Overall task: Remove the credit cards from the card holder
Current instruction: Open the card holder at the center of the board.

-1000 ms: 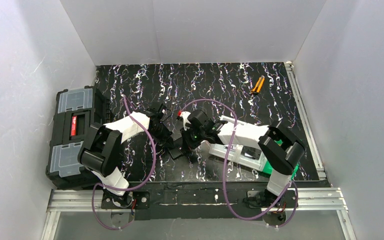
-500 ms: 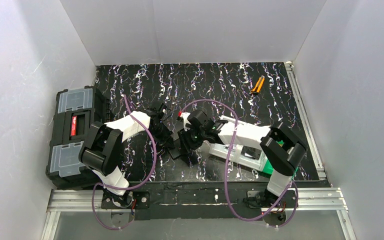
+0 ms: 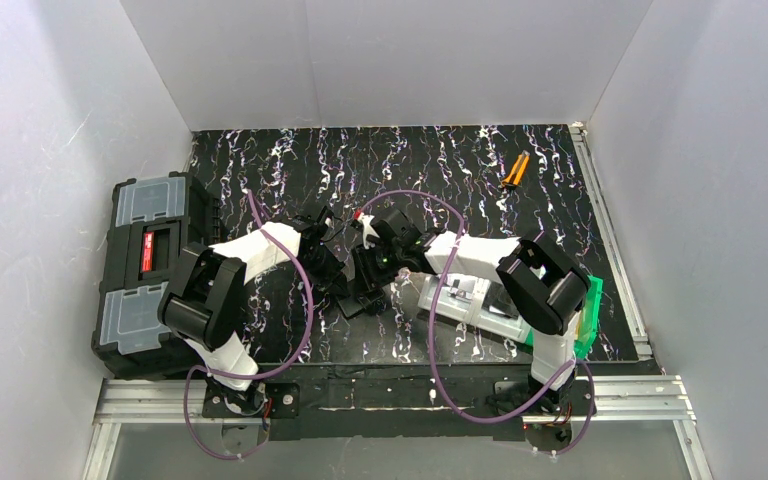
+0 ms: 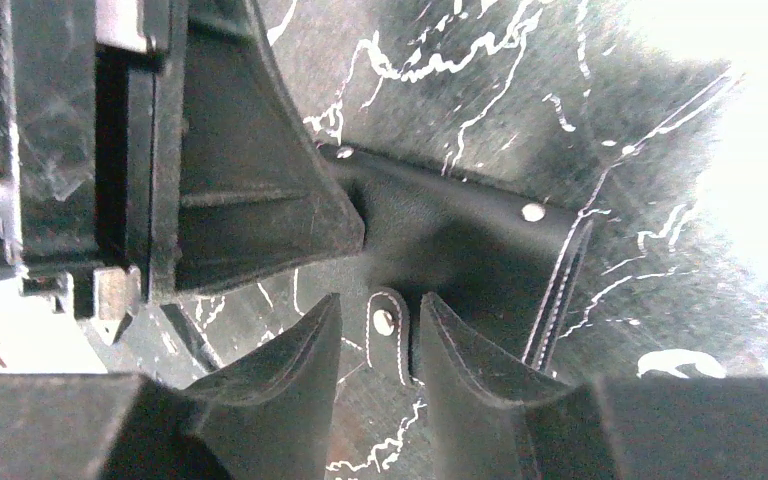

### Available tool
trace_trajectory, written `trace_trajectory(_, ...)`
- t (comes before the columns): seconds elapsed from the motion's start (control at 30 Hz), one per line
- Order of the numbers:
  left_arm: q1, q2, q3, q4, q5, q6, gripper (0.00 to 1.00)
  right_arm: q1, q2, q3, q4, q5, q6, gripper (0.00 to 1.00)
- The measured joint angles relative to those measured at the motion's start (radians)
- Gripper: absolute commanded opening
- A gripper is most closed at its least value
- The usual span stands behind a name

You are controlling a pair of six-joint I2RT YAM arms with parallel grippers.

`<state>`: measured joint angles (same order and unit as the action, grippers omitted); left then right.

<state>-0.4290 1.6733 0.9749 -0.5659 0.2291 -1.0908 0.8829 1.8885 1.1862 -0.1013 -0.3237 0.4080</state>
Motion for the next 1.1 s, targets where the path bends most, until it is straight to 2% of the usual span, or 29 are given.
trace_trajectory(0.37, 0.005, 0.007, 0.001, -0.003, 0.009, -0.023, 0.00, -0.004, -0.005, -0.045, 0.052, -0.043, 0.050, 0.36)
trace_trajectory(0.57, 0.007, 0.008, 0.002, -0.005, 0.012, -0.031, 0.00, -0.003, -0.005, -0.045, 0.044, -0.037, 0.058, 0.34)
trace_trajectory(0.7, 0.008, 0.012, 0.002, -0.005, 0.016, -0.035, 0.00, 0.003, -0.006, -0.043, 0.036, -0.022, 0.049, 0.27)
trace_trajectory(0.9, 0.009, 0.015, 0.001, -0.006, 0.019, -0.042, 0.00, 0.024, -0.006, -0.019, -0.012, 0.016, 0.021, 0.27)
trace_trajectory(1.1, 0.009, 0.024, 0.002, -0.007, 0.042, -0.048, 0.00, 0.058, 0.002, 0.022, -0.095, 0.017, 0.006, 0.42)
